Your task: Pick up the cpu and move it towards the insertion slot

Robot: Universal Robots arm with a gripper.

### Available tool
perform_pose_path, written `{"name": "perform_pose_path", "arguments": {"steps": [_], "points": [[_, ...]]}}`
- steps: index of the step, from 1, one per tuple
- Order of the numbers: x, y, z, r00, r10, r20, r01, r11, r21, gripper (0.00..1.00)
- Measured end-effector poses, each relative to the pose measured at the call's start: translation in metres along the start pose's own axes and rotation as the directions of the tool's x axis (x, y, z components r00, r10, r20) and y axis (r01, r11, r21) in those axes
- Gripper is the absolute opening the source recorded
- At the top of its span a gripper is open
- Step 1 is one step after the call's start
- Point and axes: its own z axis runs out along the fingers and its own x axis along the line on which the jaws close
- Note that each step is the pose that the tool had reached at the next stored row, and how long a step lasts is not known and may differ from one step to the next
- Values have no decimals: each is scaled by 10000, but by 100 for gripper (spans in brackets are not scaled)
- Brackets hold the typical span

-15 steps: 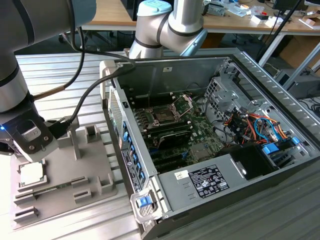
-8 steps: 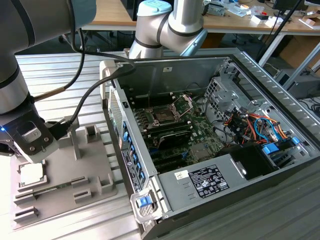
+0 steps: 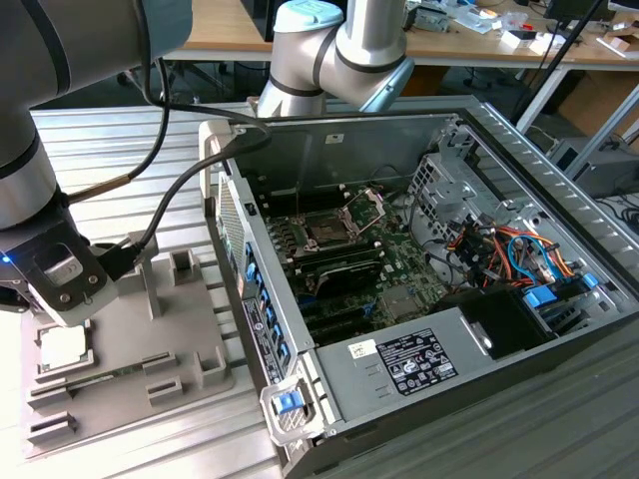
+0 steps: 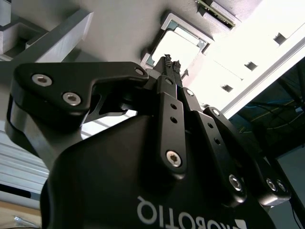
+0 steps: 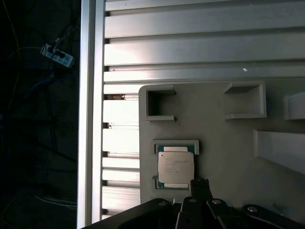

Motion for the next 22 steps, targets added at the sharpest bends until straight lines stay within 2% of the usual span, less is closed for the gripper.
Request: {"name": "perform_pose_path", "arguments": {"steps": [10, 22], "points": [[4, -13, 18, 10000, -2, 1, 2, 10000, -1, 11], [42, -13, 40, 10000, 0, 2, 0, 10000, 2, 11]]}}
